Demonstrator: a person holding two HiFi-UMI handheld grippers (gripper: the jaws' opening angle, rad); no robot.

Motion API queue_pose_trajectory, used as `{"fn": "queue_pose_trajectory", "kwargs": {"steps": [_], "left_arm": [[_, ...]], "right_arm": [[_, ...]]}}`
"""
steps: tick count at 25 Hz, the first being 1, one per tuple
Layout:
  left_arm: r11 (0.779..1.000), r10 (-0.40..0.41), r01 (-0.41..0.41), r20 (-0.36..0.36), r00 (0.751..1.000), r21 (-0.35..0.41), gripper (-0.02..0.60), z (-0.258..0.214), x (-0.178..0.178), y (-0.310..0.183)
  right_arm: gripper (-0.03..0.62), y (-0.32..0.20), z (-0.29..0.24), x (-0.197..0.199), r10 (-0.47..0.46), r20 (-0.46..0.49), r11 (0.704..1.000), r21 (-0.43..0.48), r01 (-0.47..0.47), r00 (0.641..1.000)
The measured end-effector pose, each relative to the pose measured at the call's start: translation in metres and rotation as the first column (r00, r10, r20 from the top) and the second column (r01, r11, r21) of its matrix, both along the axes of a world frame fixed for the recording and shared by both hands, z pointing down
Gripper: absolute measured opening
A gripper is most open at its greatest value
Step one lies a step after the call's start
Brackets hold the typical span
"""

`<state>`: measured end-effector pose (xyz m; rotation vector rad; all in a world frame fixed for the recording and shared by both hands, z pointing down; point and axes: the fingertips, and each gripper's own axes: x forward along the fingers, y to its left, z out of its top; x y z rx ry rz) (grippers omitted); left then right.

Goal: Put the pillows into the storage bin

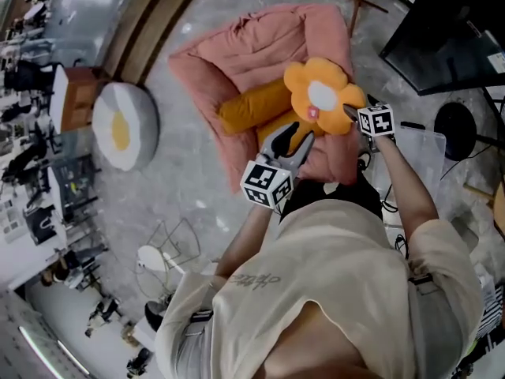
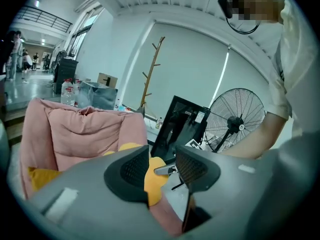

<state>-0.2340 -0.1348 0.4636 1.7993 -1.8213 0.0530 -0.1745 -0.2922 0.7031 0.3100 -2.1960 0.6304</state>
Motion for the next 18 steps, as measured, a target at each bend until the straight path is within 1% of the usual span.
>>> {"fn": "queue_pose_trajectory", "kwargs": {"steps": [3,5,6,8,10,13,15,18], "left_arm": [[1.000,0.004,-0.004,-0.001,1.000,-0.012,0.184,0.002,-0.001,-0.001],[1.000,0.008,-0.008,-0.002,1.000,-0.016,0.184,0.006,-0.003,0.000],[1.000,0.008,-0.008,-0.003,1.000,-0.018,0.184,0.008,-0.006,0.001],[1.000,0.005,-0.005,-0.012,1.000,-0.024,0.183,0.014,-0.012,0.003],[0.999,0.009,-0.010,-0.024,1.000,-0.031,0.181,0.019,-0.017,0.003],[0.999,0.033,-0.033,-0.033,0.999,-0.016,0.175,0.022,-0.025,-0.005],[0.999,0.048,-0.048,-0.040,0.998,0.000,0.173,0.022,-0.029,-0.008],[0.996,0.088,-0.087,-0.056,0.995,0.030,0.172,0.024,-0.031,-0.012]], "right_arm": [[0.413,0.002,0.020,-0.005,0.014,-0.036,0.998,-0.066,-0.016,0.999],[0.410,0.005,0.026,-0.006,0.021,-0.055,0.996,-0.088,-0.026,0.998],[0.403,0.007,0.026,-0.008,0.023,-0.059,0.996,-0.084,-0.027,0.998],[0.364,0.017,0.025,-0.012,0.020,-0.062,0.997,-0.074,-0.025,0.998],[0.343,0.027,0.021,-0.013,0.017,-0.071,0.998,-0.054,-0.021,0.997],[0.292,0.028,0.013,-0.013,0.052,-0.091,0.998,-0.017,-0.054,0.995],[0.254,0.032,0.005,-0.012,0.077,-0.070,0.997,-0.020,-0.078,0.995],[0.218,0.038,-0.020,-0.010,0.084,-0.012,0.996,-0.010,-0.085,0.996]]}}
